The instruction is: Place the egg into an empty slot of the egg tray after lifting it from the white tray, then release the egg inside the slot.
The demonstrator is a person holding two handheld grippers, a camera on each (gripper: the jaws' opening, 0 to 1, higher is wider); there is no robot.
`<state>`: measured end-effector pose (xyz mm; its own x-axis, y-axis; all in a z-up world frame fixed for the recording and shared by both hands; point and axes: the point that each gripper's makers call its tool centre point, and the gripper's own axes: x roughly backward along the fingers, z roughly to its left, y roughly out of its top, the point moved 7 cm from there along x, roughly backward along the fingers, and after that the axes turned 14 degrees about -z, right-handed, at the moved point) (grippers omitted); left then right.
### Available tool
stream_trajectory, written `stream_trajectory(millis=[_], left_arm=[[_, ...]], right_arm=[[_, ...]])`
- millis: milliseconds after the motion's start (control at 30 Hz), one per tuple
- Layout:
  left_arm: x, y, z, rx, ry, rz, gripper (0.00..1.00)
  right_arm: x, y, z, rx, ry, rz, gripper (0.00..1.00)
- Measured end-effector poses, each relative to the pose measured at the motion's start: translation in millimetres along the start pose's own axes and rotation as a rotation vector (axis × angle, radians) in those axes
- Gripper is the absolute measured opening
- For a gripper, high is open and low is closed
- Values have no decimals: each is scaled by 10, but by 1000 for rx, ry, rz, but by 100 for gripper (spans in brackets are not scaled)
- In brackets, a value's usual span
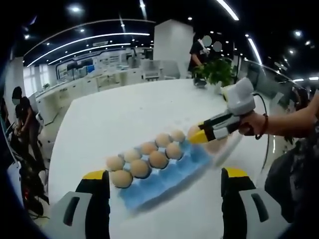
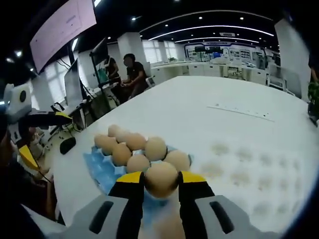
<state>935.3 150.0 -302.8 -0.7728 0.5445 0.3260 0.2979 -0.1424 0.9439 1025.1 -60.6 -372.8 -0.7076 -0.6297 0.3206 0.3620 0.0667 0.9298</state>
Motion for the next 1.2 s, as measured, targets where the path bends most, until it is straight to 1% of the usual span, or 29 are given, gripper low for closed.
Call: stream_trajectory(millis=[367, 500, 667, 700, 800, 933, 1000, 1033, 1067, 1200], left_arm=[[82, -35, 59, -13, -3, 1, 94], [75, -40, 86, -16, 6, -4, 94], [33, -44, 80, -22, -7, -4, 94], [29, -46, 82, -26, -6, -2, 94], [16, -47, 82, -18, -7, -10, 94], [-3, -65, 72, -23, -7, -7, 94], [-6, -68, 66, -22, -12, -8, 94], [-9, -72, 63, -21, -15, -10, 94], [-11, -76, 64, -23, -15, -9, 94], [-16, -78, 64, -26, -15, -13, 94]], right_arm=[[-79, -89, 20, -40, -42, -8, 28], [-101, -108, 11, -47, -58, -12, 28], [-115, -163, -7, -56, -72, -3, 28], [-117, -158, -6, -37, -71, -6, 28], [-130, -163, -2, -33, -68, 4, 28], [-141, -172, 14, 12, -62, 1, 28], [-148, -177, 19, 38, -61, 8, 25], [-150, -174, 44, 32, -43, 6, 26], [-142, -173, 32, 34, -59, 8, 26], [-142, -171, 25, 44, -54, 8, 26]])
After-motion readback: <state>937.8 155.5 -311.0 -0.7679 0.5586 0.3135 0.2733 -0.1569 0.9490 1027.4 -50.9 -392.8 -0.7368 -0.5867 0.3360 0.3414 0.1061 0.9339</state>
